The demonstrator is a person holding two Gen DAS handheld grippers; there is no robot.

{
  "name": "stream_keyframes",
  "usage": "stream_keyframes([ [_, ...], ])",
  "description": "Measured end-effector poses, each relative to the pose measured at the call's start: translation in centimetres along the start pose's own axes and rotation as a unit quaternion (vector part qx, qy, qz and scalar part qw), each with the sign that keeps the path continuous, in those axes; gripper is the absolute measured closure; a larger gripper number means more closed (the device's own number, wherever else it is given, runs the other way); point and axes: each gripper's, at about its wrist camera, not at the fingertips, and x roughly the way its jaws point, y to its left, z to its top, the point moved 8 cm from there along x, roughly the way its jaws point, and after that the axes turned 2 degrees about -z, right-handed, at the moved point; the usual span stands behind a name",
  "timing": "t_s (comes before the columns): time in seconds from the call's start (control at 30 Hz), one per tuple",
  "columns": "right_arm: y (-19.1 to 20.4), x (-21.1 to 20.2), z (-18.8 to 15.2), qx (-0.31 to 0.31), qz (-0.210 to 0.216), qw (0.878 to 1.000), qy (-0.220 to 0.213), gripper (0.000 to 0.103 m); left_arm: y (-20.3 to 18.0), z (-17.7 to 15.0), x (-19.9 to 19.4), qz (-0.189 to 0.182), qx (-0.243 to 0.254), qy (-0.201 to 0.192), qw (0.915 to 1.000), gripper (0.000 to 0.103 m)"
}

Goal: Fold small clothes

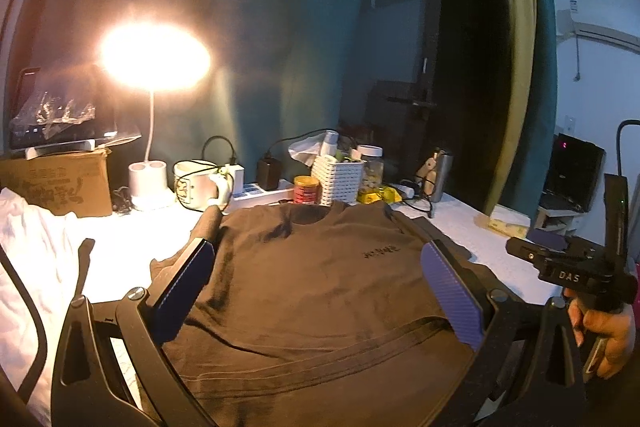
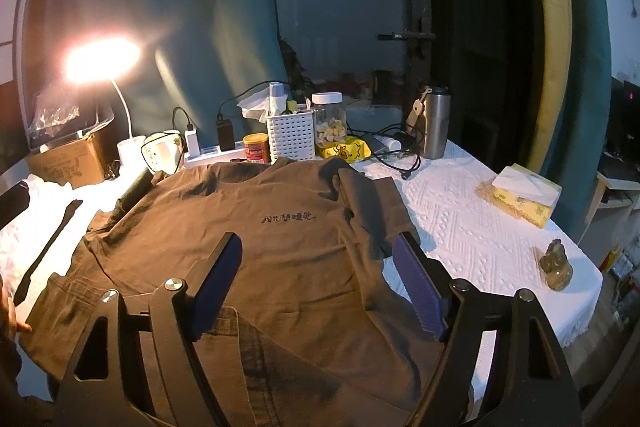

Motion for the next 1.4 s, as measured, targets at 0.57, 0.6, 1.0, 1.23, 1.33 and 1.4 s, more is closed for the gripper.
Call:
stream_keyframes([
  [0.57, 0.0, 0.0, 0.0, -0.004, 0.001, 1.0, -0.001, 0.022, 0.9, -0.1, 0.3, 0.026, -0.007, 0.013, 0.9996, 0.001],
  [0.6, 0.1, -0.1, 0.1, -0.005, 0.003, 1.0, -0.003, 0.024, 0.9, -0.1, 0.3, 0.027, -0.008, 0.015, 0.9995, 0.001],
  [1.0, -0.3, 0.5, 0.2, -0.004, -0.006, 1.0, 0.002, 0.032, 0.4, 0.3, 1.2, 0.021, -0.005, 0.02, 0.9996, 0.001],
  [1.23, -0.7, 1.2, 0.4, -0.003, -0.012, 1.0, 0.007, 0.032, 0.4, 0.0, 2.1, 0.037, 0.008, 0.032, 0.9988, 0.001],
  [1.33, -1.0, 1.7, 0.6, 0.0, -0.014, 1.0, 0.012, 0.032, 0.5, 0.0, 2.9, 0.033, 0.013, 0.04, 0.9986, 0.001],
  [1.4, -1.2, 2.0, 0.9, 0.002, -0.016, 1.0, 0.014, 0.032, 0.6, 0.0, 3.5, 0.021, 0.01, 0.046, 0.9987, 0.001],
])
